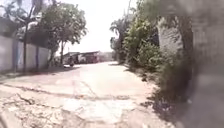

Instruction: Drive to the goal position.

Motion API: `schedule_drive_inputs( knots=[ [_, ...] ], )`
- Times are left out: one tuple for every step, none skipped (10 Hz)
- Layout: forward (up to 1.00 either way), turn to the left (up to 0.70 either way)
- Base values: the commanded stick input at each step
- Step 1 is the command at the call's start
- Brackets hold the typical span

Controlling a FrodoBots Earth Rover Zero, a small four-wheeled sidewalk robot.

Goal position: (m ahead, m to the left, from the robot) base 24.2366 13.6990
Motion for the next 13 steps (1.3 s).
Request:
schedule_drive_inputs(
  knots=[
    [0.70, 0.02],
    [0.70, 0.02],
    [0.70, 0.02],
    [0.70, 0.02],
    [0.70, 0.02],
    [0.70, 0.00],
    [0.70, 0.00],
    [0.70, 0.00],
    [0.70, 0.00],
    [0.70, 0.00],
    [0.70, 0.00],
    [0.70, 0.00],
    [0.70, 0.00]
  ],
)
